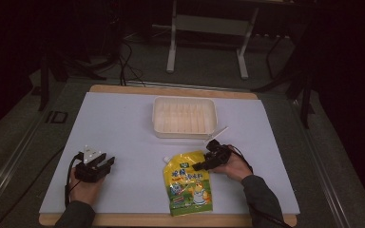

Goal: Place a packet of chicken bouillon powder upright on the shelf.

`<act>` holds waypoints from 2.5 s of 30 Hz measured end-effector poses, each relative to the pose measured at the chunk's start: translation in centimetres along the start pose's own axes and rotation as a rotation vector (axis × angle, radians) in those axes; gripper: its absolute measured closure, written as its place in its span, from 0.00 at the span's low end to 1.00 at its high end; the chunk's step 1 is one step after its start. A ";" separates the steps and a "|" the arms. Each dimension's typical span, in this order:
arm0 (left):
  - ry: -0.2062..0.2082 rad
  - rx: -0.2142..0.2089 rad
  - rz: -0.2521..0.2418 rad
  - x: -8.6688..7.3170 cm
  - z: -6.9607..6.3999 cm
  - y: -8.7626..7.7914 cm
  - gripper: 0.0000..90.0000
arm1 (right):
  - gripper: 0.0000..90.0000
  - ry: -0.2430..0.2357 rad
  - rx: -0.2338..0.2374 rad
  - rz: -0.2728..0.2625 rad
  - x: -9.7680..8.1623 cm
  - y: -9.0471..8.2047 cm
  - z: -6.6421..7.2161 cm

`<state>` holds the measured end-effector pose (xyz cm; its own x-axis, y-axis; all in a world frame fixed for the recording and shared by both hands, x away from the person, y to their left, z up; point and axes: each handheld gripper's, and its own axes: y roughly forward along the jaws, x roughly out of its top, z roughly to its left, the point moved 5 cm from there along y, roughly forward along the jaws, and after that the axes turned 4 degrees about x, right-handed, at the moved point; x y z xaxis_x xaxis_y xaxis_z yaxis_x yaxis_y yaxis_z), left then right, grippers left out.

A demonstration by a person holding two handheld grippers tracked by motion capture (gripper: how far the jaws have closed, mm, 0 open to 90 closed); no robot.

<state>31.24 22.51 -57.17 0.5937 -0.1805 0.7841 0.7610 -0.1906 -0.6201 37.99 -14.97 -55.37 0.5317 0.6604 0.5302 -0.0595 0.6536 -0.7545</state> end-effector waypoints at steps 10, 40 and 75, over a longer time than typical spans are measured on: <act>0.002 0.003 -0.001 0.0 0.0 0.0 0.66 | 0.65 0.048 0.013 0.050 0.3 0.7 0.5; 0.001 0.008 0.000 0.0 0.0 0.0 0.66 | 1.00 0.016 -0.014 -0.010 1.0 -2.0 2.2; 0.001 0.013 0.001 0.0 0.0 0.0 0.66 | 1.00 -0.118 -0.028 -0.328 3.1 -11.8 5.7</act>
<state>31.24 22.50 -57.16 0.5942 -0.1820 0.7835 0.7639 -0.1775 -0.6205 35.49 -18.48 -42.63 0.4168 0.4563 0.7862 0.1225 0.8288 -0.5460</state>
